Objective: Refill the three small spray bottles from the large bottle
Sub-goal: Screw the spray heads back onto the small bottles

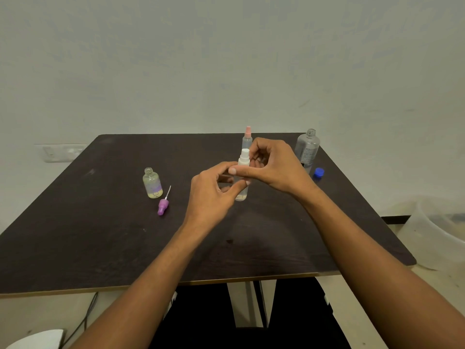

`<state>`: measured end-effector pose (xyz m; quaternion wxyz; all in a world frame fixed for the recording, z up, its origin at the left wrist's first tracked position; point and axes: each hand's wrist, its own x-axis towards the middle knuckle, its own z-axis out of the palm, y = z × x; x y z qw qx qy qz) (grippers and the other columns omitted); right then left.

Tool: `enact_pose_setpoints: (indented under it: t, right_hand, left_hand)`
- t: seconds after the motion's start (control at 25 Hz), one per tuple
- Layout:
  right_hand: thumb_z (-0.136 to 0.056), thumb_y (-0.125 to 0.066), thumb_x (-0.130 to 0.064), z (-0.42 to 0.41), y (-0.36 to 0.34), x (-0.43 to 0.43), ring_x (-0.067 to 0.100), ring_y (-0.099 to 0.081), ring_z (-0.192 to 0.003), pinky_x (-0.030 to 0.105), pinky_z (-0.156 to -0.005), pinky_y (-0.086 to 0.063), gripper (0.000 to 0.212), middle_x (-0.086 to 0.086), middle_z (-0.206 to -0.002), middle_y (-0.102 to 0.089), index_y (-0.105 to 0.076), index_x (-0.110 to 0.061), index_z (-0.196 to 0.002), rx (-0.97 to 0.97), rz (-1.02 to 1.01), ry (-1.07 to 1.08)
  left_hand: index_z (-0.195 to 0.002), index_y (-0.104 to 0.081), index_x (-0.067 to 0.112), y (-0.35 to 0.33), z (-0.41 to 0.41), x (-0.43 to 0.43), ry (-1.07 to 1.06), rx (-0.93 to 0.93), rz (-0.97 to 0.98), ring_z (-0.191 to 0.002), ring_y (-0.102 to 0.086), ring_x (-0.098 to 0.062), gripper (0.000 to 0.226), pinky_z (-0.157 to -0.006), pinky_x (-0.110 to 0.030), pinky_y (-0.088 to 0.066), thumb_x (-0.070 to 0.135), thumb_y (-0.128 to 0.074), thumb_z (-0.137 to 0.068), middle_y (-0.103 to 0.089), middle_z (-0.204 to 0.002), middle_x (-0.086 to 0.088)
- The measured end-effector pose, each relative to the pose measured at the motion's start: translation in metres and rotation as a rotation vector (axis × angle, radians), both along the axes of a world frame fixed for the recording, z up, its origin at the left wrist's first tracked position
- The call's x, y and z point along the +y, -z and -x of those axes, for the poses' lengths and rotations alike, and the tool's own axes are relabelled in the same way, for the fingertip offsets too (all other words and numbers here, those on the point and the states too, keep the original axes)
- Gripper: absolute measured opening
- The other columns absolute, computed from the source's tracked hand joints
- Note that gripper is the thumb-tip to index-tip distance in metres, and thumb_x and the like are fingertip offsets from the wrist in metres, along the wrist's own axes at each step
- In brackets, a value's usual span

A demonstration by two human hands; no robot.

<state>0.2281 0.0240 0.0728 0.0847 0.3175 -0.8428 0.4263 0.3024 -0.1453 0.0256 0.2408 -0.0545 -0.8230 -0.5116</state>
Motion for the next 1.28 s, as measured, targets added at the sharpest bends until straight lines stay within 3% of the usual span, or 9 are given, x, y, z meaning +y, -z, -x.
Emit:
enact_pose_setpoints:
  t: [0.12, 0.2, 0.28, 0.48, 0.68, 0.92, 1.12, 1.2, 1.28]
  right_hand:
    - [-0.08, -0.08, -0.061, 0.0, 0.0, 0.001, 0.003, -0.06, -0.072, 0.019, -0.069, -0.052, 0.043, -0.01, -0.084, -0.069, -0.073, -0.027, -0.105, -0.017, 0.007, -0.018]
    - [-0.09, -0.077, -0.05, 0.002, -0.006, 0.008, 0.006, -0.066, -0.089, 0.023, -0.081, -0.055, 0.038, -0.011, -0.1, -0.072, -0.074, -0.029, -0.122, -0.098, -0.008, -0.126]
    - [-0.094, -0.076, -0.04, 0.004, -0.008, 0.011, 0.01, -0.068, -0.1, 0.025, -0.087, -0.056, 0.031, -0.007, -0.109, -0.074, -0.077, -0.027, -0.123, -0.114, -0.035, -0.207]
    - [-0.078, -0.087, -0.052, -0.001, 0.003, -0.001, 0.013, -0.064, -0.072, 0.024, -0.068, -0.053, 0.041, -0.002, -0.079, -0.07, -0.072, -0.015, -0.088, 0.027, 0.056, -0.019]
    - [-0.091, -0.076, -0.049, -0.001, 0.0, 0.006, 0.013, -0.066, -0.099, 0.026, -0.081, -0.056, 0.032, -0.011, -0.107, -0.071, -0.074, -0.032, -0.119, -0.062, -0.013, -0.142]
    - [-0.08, -0.084, -0.053, -0.003, 0.003, -0.001, 0.007, -0.061, -0.068, 0.021, -0.066, -0.052, 0.038, -0.002, -0.079, -0.071, -0.072, -0.018, -0.09, 0.032, 0.037, 0.011]
    - [-0.09, -0.08, -0.043, -0.004, 0.002, 0.006, 0.013, -0.069, -0.096, 0.029, -0.084, -0.058, 0.032, -0.005, -0.105, -0.075, -0.077, -0.026, -0.117, -0.091, 0.04, -0.115]
    - [-0.092, -0.08, -0.035, 0.0, 0.0, 0.011, 0.015, -0.07, -0.101, 0.028, -0.088, -0.059, 0.03, -0.005, -0.109, -0.076, -0.079, -0.022, -0.119, -0.106, 0.039, -0.164]
    - [-0.089, -0.083, -0.034, 0.0, 0.001, 0.01, 0.014, -0.072, -0.096, 0.03, -0.088, -0.059, 0.029, -0.003, -0.103, -0.077, -0.08, -0.02, -0.114, -0.092, 0.055, -0.129]
  left_hand:
    - [-0.122, -0.074, 0.03, -0.001, -0.001, 0.0, -0.005, -0.005, 0.008, -0.101, -0.07, 0.0, 0.035, -0.084, -0.014, -0.058, 0.032, -0.082, -0.088, -0.075, -0.107, 0.017]
    - [-0.123, -0.073, 0.032, -0.001, 0.0, -0.001, -0.013, -0.005, 0.012, -0.101, -0.069, 0.0, 0.036, -0.084, -0.015, -0.057, 0.036, -0.082, -0.088, -0.075, -0.107, 0.018]
    - [-0.125, -0.072, 0.031, -0.002, 0.0, -0.001, -0.014, 0.001, 0.016, -0.101, -0.07, -0.001, 0.039, -0.084, -0.017, -0.057, 0.039, -0.081, -0.088, -0.075, -0.107, 0.018]
    - [-0.123, -0.074, 0.029, -0.002, -0.001, 0.001, 0.002, 0.001, 0.007, -0.102, -0.071, -0.003, 0.037, -0.082, -0.01, -0.056, 0.031, -0.083, -0.088, -0.075, -0.11, 0.016]
    - [-0.12, -0.072, 0.034, -0.001, -0.002, -0.001, -0.009, -0.026, 0.018, -0.101, -0.069, 0.0, 0.034, -0.078, -0.008, -0.053, 0.036, -0.082, -0.088, -0.073, -0.106, 0.019]
    - [-0.12, -0.074, 0.029, 0.0, -0.001, 0.003, -0.002, -0.023, 0.012, -0.102, -0.069, 0.0, 0.036, -0.079, -0.003, -0.05, 0.036, -0.083, -0.087, -0.074, -0.108, 0.015]
    - [-0.124, -0.072, 0.031, 0.005, -0.001, 0.0, -0.023, -0.044, 0.021, -0.101, -0.068, 0.002, 0.039, -0.083, -0.012, -0.055, 0.039, -0.082, -0.087, -0.073, -0.107, 0.018]
    - [-0.127, -0.072, 0.03, 0.005, 0.001, -0.002, -0.015, -0.023, 0.019, -0.105, -0.069, -0.001, 0.042, -0.088, -0.019, -0.057, 0.04, -0.082, -0.087, -0.075, -0.112, 0.016]
    - [-0.127, -0.073, 0.029, 0.005, 0.001, -0.002, -0.014, -0.015, 0.012, -0.106, -0.069, -0.001, 0.043, -0.086, -0.014, -0.057, 0.04, -0.082, -0.087, -0.075, -0.113, 0.015]
